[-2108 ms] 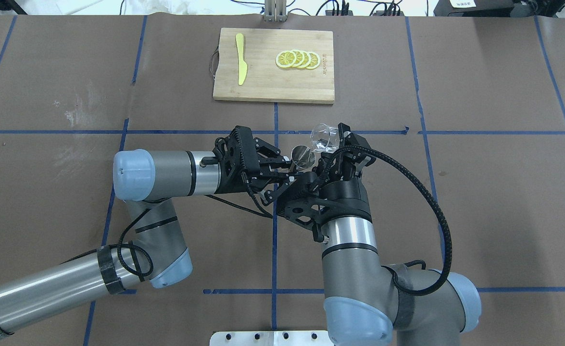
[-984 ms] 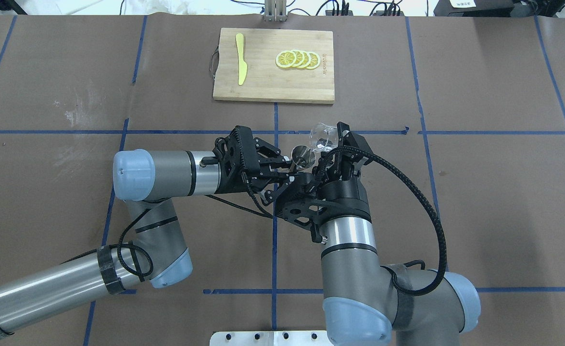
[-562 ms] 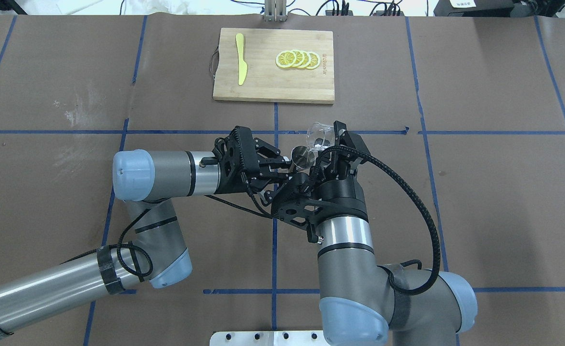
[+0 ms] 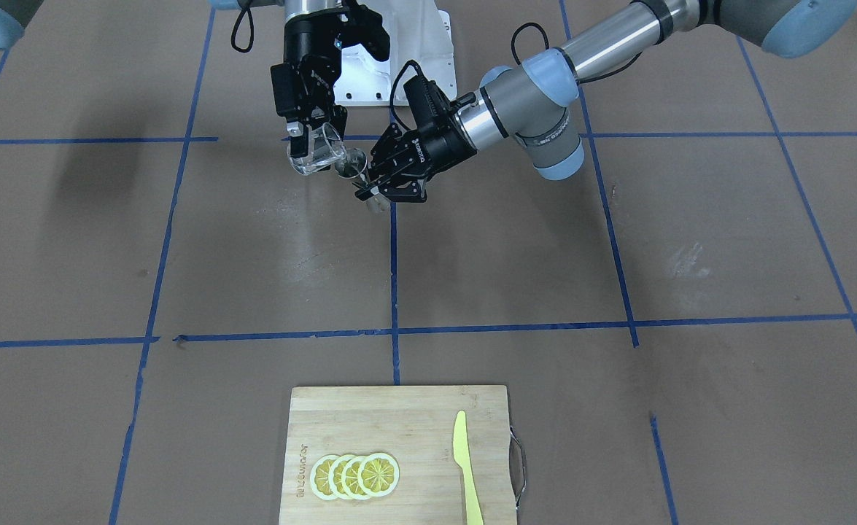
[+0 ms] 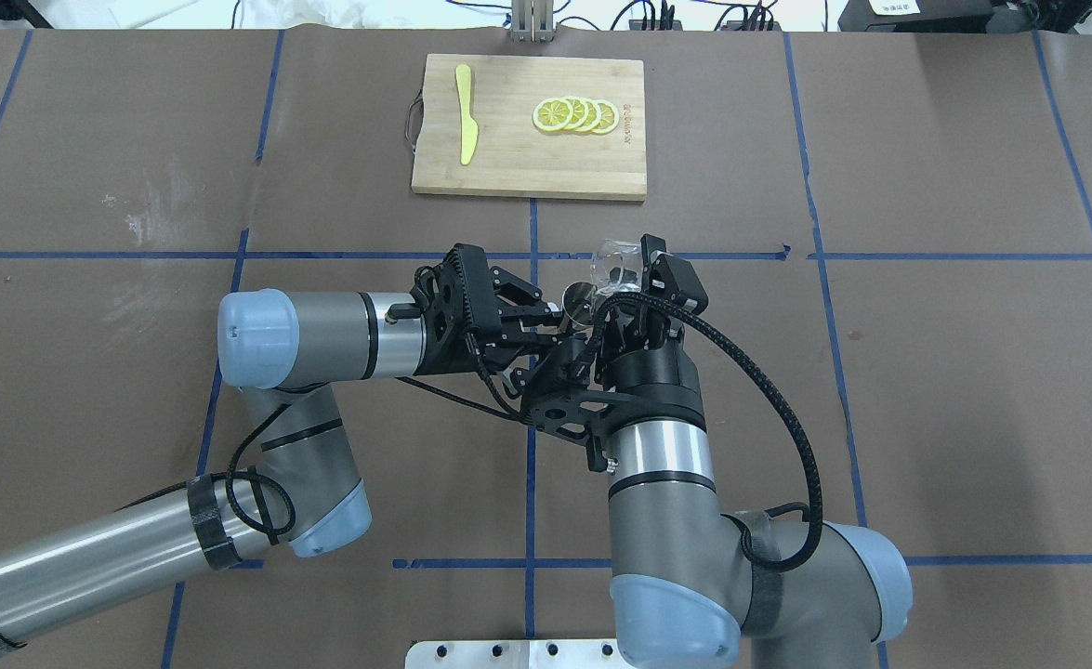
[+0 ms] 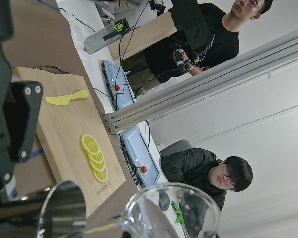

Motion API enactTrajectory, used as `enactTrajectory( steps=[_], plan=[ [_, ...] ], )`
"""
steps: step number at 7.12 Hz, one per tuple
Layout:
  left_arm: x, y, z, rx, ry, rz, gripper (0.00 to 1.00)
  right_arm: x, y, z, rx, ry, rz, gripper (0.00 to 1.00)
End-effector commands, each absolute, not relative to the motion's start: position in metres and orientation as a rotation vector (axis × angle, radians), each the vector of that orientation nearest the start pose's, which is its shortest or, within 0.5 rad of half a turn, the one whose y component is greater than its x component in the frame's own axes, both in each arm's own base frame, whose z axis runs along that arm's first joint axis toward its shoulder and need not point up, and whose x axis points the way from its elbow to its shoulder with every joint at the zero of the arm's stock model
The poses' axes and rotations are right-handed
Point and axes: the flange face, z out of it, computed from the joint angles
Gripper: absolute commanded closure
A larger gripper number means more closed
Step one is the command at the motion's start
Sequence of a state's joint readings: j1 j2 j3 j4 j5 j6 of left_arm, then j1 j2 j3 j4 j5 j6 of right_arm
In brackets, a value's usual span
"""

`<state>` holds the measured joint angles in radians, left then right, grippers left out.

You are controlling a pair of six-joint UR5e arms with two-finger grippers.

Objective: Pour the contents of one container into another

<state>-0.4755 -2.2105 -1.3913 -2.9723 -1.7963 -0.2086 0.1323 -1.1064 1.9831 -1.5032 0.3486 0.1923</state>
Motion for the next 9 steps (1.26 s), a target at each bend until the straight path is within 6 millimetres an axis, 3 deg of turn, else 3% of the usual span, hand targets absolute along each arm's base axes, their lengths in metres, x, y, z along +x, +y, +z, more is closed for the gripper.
enactTrajectory(
  steps=[1, 9],
  plan=[
    [0.5443, -0.4052, 0.2059, 1.436, 1.301, 0.814, 1.0, -0.4938, -0.2947, 0.1811, 1.375, 0.191, -0.479, 1.0],
    [0.5431, -0.4046, 0.204, 1.44, 1.303, 0.813, 1.0, -0.493, -0.2958, 0.1809, 1.377, 0.239, -0.514, 1.0]
  ],
)
